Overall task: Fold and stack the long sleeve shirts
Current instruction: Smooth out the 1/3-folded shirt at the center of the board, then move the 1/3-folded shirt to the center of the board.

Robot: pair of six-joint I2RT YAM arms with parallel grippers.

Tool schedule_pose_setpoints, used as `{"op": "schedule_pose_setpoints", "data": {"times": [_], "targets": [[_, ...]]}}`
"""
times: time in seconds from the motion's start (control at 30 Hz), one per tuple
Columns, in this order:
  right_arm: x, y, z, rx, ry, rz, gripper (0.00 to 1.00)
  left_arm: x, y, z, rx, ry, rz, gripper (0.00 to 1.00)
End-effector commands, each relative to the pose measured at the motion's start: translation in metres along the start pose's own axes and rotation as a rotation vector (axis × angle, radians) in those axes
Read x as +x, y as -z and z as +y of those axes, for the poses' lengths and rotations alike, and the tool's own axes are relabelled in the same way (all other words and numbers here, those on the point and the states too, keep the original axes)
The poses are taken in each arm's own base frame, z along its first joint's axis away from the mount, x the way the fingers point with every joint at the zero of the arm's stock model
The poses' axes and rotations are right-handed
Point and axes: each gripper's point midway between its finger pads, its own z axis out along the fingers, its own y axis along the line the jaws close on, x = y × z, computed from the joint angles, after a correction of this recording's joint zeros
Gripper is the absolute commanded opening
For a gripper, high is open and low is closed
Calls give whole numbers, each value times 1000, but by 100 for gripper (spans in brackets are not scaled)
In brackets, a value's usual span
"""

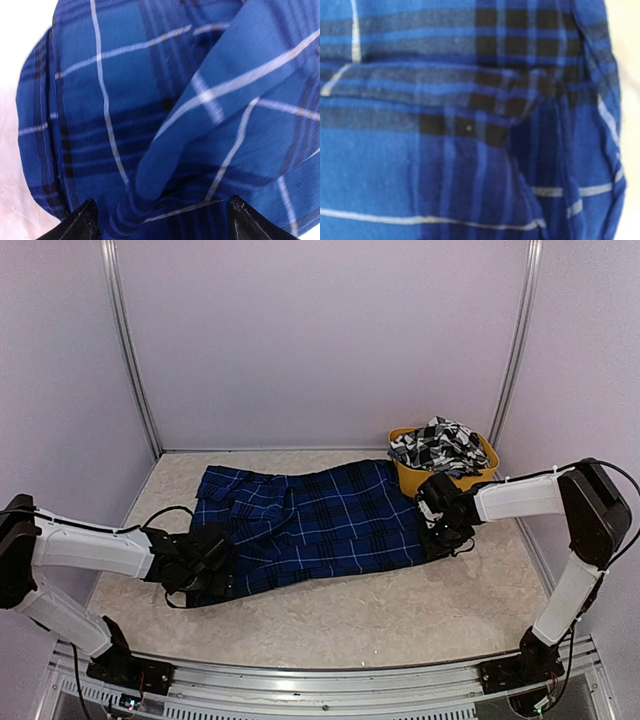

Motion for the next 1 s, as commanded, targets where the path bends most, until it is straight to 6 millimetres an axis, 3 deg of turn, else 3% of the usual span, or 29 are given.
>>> {"op": "schedule_pose_setpoints", "data": {"times": [0.0,0.33,0.6,0.97], "targets": [[20,-8,-14,45,-33,80,46,19,-8,4,-17,29,42,85],[43,-15,-34,152,-42,156,46,54,-14,27,-144,-4,133,85],[54,-15,-43,197,-38,188,46,61,-2,32,-139,18,141,85],[55,6,-31,104,-98,151,46,77,7,23,-94,34,164,86]]}}
